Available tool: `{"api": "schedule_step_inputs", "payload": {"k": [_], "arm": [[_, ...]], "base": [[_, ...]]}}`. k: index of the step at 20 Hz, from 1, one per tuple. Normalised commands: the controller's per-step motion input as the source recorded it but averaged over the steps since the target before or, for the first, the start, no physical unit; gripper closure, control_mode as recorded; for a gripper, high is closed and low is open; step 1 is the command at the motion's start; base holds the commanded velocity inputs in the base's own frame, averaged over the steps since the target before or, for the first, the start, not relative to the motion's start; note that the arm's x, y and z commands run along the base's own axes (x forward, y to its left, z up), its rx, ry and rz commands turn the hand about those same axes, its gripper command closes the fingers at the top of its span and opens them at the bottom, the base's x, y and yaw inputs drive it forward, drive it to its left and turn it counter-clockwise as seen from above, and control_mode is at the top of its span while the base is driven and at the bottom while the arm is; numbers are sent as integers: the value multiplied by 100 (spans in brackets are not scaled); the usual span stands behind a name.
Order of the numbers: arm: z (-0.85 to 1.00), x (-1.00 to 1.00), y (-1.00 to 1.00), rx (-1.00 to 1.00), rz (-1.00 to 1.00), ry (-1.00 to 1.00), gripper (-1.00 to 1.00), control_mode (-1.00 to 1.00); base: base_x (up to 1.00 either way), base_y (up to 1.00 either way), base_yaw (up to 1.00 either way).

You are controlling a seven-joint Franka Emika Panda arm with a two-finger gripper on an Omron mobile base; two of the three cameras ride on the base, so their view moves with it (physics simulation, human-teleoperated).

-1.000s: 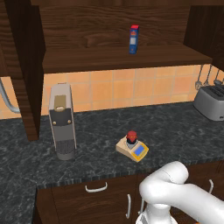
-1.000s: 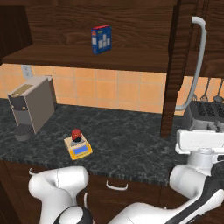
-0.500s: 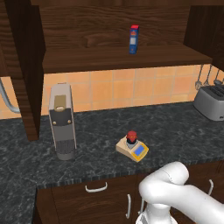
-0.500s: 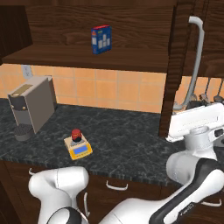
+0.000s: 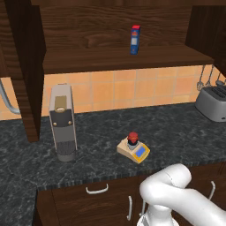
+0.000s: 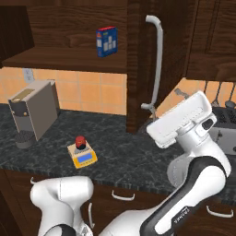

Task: Pick the jam and place it on the digital scale for weighing, and close the cabinet.

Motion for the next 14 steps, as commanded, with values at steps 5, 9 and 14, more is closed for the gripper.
{"api": "schedule_step_inputs", "payload": {"k": [5, 9, 14], "arm": [[25, 10, 100, -42, -27, 2, -100, -100], [16, 47, 100, -37, -29, 5, -100, -100], [0, 78, 100, -34, -30, 6, -100, -100]], "base": [[0, 0, 0], [0, 0, 0], [0, 0, 0]]}}
